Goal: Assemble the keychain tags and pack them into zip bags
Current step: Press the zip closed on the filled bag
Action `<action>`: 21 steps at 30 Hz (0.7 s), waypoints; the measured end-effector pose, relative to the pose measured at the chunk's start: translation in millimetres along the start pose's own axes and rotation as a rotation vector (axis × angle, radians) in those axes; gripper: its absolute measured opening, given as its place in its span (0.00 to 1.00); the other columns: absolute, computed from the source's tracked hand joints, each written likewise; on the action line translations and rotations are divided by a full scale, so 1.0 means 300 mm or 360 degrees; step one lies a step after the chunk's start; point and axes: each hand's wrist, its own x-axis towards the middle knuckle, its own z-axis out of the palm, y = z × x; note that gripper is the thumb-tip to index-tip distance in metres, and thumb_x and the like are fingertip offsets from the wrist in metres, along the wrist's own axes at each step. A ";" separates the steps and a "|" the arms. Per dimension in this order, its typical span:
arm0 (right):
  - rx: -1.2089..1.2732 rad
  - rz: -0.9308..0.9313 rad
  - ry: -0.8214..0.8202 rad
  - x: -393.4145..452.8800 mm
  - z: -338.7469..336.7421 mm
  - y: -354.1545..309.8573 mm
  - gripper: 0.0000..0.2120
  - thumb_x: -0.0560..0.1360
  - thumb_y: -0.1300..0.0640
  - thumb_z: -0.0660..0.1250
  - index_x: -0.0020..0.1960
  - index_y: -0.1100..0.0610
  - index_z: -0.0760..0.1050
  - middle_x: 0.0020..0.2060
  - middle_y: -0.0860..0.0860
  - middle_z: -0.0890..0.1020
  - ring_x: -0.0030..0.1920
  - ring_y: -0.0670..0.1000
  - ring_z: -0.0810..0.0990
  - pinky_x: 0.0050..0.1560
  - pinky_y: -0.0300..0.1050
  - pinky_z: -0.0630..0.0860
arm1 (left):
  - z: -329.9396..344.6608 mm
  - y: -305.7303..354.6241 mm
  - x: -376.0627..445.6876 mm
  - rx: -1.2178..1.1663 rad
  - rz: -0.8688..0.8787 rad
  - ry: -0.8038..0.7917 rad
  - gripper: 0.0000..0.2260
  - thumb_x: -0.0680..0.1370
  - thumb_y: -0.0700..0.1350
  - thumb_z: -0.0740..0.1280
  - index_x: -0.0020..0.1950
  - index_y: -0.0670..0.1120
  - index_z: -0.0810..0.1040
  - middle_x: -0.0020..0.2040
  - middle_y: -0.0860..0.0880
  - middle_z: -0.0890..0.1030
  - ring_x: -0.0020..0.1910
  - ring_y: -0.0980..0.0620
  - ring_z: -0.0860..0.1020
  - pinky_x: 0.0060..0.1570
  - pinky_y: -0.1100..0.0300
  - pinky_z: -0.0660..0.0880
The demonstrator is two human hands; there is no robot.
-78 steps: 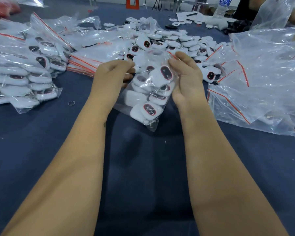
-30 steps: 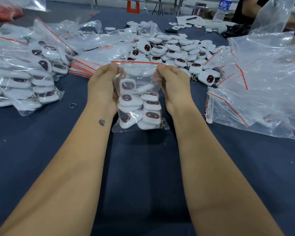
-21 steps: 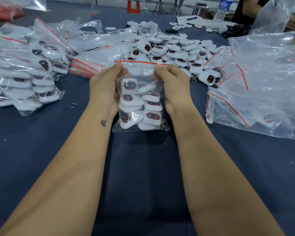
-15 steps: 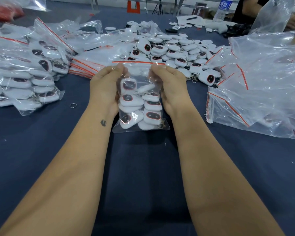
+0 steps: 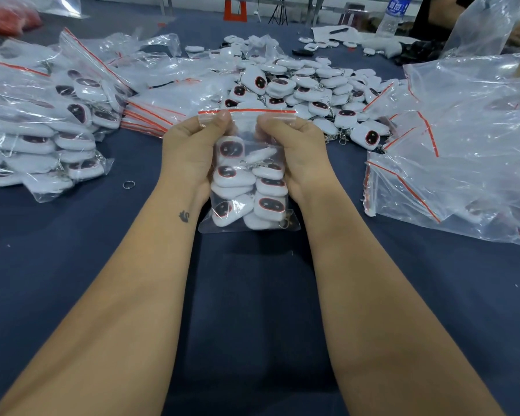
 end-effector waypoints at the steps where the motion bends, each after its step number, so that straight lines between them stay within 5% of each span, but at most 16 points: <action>1: 0.0007 0.0000 -0.0005 -0.003 0.000 0.000 0.07 0.73 0.67 0.72 0.36 0.60 0.80 0.32 0.54 0.82 0.32 0.51 0.80 0.41 0.46 0.78 | 0.001 0.001 -0.001 -0.0001 0.0006 -0.0003 0.11 0.76 0.39 0.72 0.32 0.43 0.82 0.31 0.47 0.82 0.30 0.51 0.79 0.34 0.58 0.79; 4: 0.0050 -0.0020 0.0000 -0.004 -0.001 -0.002 0.07 0.73 0.67 0.72 0.37 0.60 0.80 0.32 0.54 0.82 0.32 0.50 0.81 0.36 0.44 0.78 | 0.007 0.004 -0.006 -0.0056 -0.0010 -0.0045 0.08 0.75 0.39 0.73 0.35 0.42 0.82 0.32 0.46 0.82 0.32 0.50 0.79 0.38 0.56 0.80; 11: 0.0071 -0.0121 -0.0128 -0.007 0.007 -0.005 0.07 0.72 0.70 0.71 0.42 0.59 0.79 0.36 0.56 0.83 0.37 0.53 0.81 0.46 0.50 0.80 | 0.014 0.012 -0.023 0.0012 0.0090 -0.0123 0.05 0.72 0.32 0.73 0.40 0.42 0.81 0.35 0.45 0.84 0.35 0.48 0.82 0.41 0.53 0.80; 16: -0.0075 -0.0234 -0.0131 -0.008 0.012 -0.001 0.19 0.68 0.72 0.74 0.52 0.54 0.77 0.47 0.60 0.83 0.46 0.57 0.83 0.55 0.57 0.81 | 0.014 0.007 -0.023 0.0185 0.0192 -0.0110 0.08 0.72 0.32 0.73 0.43 0.44 0.80 0.36 0.47 0.84 0.37 0.49 0.82 0.44 0.52 0.81; 21: -0.0032 -0.0213 -0.0027 -0.006 0.009 -0.004 0.19 0.68 0.74 0.74 0.52 0.57 0.73 0.36 0.54 0.84 0.37 0.53 0.83 0.45 0.51 0.83 | 0.009 0.002 -0.023 0.0248 0.0235 -0.0161 0.07 0.71 0.34 0.75 0.43 0.44 0.82 0.37 0.47 0.85 0.38 0.48 0.82 0.45 0.53 0.81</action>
